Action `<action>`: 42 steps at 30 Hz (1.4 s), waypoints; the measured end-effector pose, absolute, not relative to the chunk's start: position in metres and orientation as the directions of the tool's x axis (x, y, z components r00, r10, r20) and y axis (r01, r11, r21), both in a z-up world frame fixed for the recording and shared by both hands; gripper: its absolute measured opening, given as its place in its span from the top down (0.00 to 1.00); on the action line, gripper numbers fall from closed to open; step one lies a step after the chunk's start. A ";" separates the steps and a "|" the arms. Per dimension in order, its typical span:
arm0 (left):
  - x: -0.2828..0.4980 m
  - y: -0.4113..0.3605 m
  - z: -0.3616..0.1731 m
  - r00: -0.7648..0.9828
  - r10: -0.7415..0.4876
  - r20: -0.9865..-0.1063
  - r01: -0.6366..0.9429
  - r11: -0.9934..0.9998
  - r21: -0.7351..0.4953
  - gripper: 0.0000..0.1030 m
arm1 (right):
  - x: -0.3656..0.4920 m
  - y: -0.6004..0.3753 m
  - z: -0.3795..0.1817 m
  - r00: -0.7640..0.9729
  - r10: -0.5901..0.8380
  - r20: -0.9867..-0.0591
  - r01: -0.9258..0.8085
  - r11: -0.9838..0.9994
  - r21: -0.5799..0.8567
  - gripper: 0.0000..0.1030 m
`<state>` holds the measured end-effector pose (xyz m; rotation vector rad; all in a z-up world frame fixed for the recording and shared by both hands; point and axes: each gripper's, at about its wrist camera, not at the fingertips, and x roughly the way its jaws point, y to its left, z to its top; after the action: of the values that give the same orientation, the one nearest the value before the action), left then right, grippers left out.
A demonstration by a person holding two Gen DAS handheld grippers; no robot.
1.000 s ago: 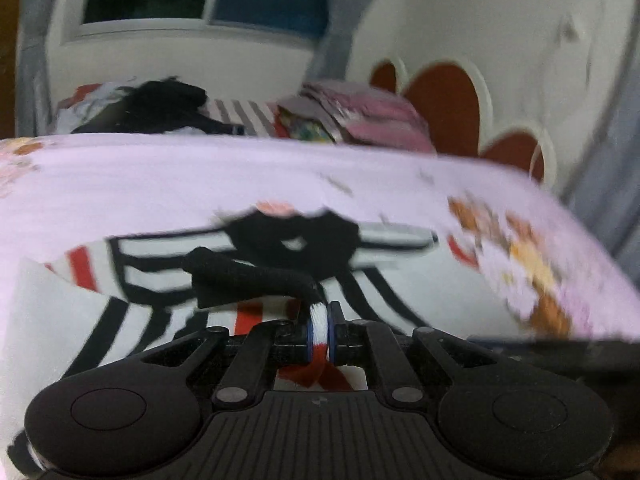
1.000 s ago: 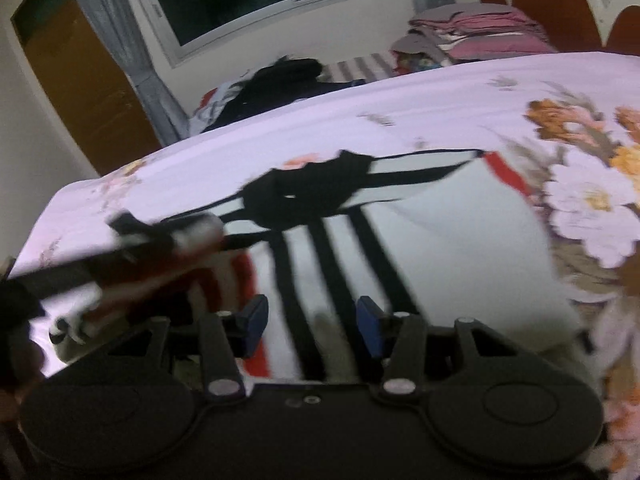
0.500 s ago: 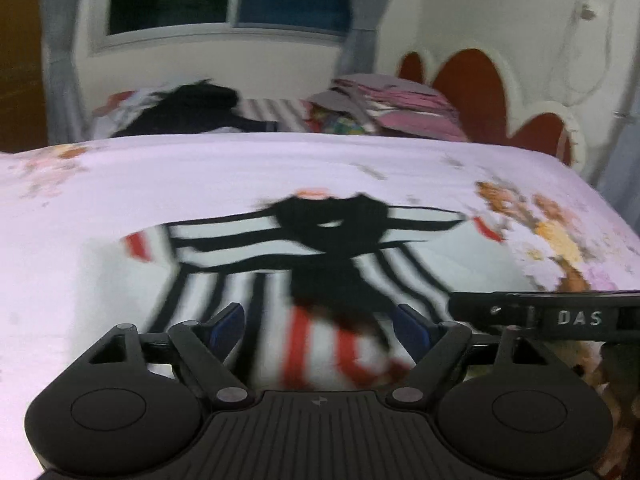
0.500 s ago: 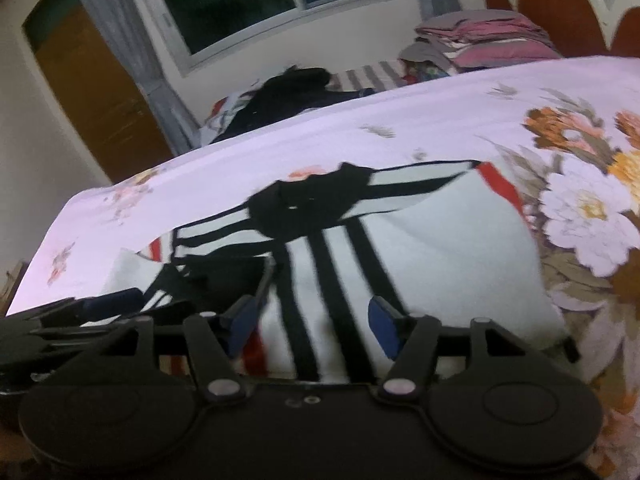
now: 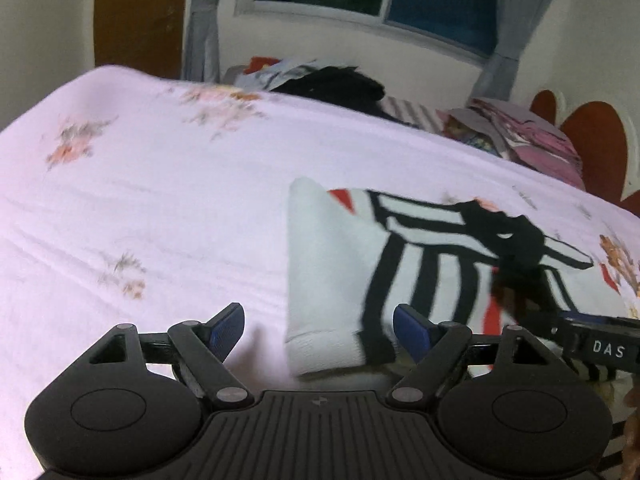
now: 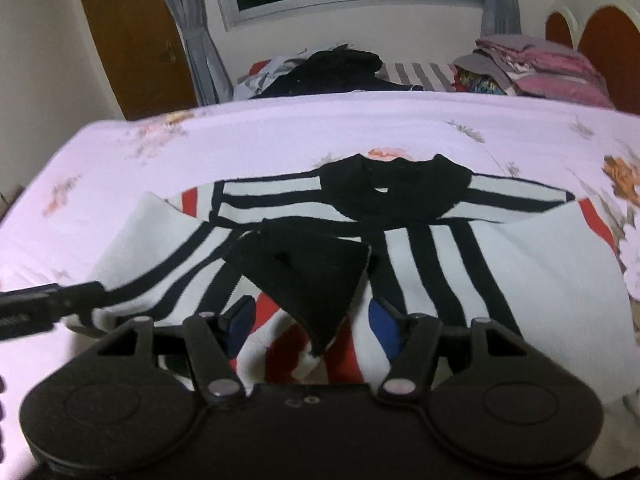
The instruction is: Fold small clothes
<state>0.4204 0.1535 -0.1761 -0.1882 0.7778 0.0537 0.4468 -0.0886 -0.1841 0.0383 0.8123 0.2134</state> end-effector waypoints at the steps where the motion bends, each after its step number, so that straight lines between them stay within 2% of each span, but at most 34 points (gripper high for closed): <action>1: 0.421 0.155 -0.179 0.706 -0.020 -0.708 -0.119 0.982 -0.146 0.22 | 0.449 -0.088 -0.186 0.668 0.192 -0.719 -0.167 0.980 0.107 0.50; 2: 0.421 0.155 -0.182 0.704 -0.019 -0.709 -0.119 0.982 -0.144 0.22 | 0.451 -0.089 -0.187 0.671 0.180 -0.720 -0.153 0.983 0.103 0.64; 5: 0.418 0.157 -0.183 0.710 -0.017 -0.704 -0.112 0.984 -0.137 0.22 | 0.456 -0.100 -0.185 0.675 0.167 -0.719 -0.110 0.986 0.126 0.88; 6: 0.416 0.158 -0.184 0.707 -0.019 -0.707 -0.109 0.985 -0.135 0.22 | 0.456 -0.105 -0.183 0.683 0.166 -0.712 -0.100 0.986 0.134 0.92; 12: 0.392 0.161 -0.184 0.721 -0.031 -0.692 -0.056 0.993 -0.103 0.22 | 0.450 -0.139 -0.159 0.733 0.169 -0.659 -0.061 0.981 0.183 0.93; 18: 0.392 0.150 -0.197 0.730 -0.026 -0.683 -0.034 0.997 -0.075 0.22 | 0.451 -0.167 -0.162 0.731 0.132 -0.670 -0.015 0.984 0.178 0.93; 21: 0.404 0.137 -0.202 0.739 -0.008 -0.674 -0.010 1.000 -0.023 0.22 | 0.449 -0.178 -0.165 0.731 0.123 -0.671 0.011 0.981 0.191 0.93; 22: 0.407 0.132 -0.204 0.744 0.000 -0.668 -0.001 1.000 -0.001 0.27 | 0.448 -0.183 -0.165 0.732 0.120 -0.671 0.022 0.980 0.199 0.93; 23: 0.409 0.129 -0.205 0.748 0.006 -0.664 0.006 1.000 0.016 0.45 | 0.448 -0.186 -0.167 0.730 0.113 -0.674 0.032 0.979 0.199 0.93; 24: 0.411 0.127 -0.206 0.747 0.006 -0.665 0.015 1.000 0.025 0.53 | 0.449 -0.189 -0.170 0.723 0.118 -0.681 0.032 0.978 0.204 0.92; 25: 0.414 0.126 -0.207 0.743 0.003 -0.669 0.014 1.000 0.021 0.61 | 0.452 -0.191 -0.176 0.692 0.141 -0.708 0.024 0.976 0.217 0.86; 26: 0.414 0.127 -0.207 0.745 -0.001 -0.667 0.009 1.000 0.009 0.63 | 0.452 -0.194 -0.180 0.672 0.147 -0.726 0.029 0.974 0.224 0.82; 30: 0.409 0.132 -0.209 0.750 -0.006 -0.661 -0.007 1.000 -0.017 0.64 | 0.444 -0.216 -0.186 0.670 0.151 -0.727 0.078 0.959 0.271 0.75; 32: 0.408 0.134 -0.212 0.736 -0.013 -0.676 -0.010 0.999 -0.031 0.64 | 0.442 -0.224 -0.188 0.667 0.161 -0.727 0.093 0.951 0.295 0.67; 36: 0.407 0.138 -0.214 0.716 -0.025 -0.697 -0.028 0.997 -0.065 0.64 | 0.441 -0.231 -0.188 0.667 0.158 -0.728 0.101 0.949 0.298 0.65; 37: 0.408 0.139 -0.213 0.713 -0.029 -0.701 -0.034 0.997 -0.076 0.64 | 0.439 -0.234 -0.189 0.665 0.158 -0.730 0.104 0.948 0.300 0.66; 38: 0.408 0.139 -0.214 0.710 -0.031 -0.703 -0.037 0.996 -0.081 0.64 | 0.439 -0.235 -0.189 0.662 0.156 -0.733 0.104 0.950 0.296 0.76; 40: 0.409 0.139 -0.215 0.707 -0.032 -0.706 -0.033 0.996 -0.078 0.64 | 0.438 -0.235 -0.190 0.660 0.122 -0.741 0.115 0.959 0.260 0.91; 42: 0.410 0.137 -0.215 0.704 -0.030 -0.710 -0.031 0.997 -0.073 0.64 | 0.436 -0.238 -0.188 0.667 0.114 -0.736 0.122 0.958 0.260 0.92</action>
<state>0.4096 0.1374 -0.2154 -0.0810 0.7905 0.0003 0.4359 -0.2380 -0.1877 0.2998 0.8434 -0.0046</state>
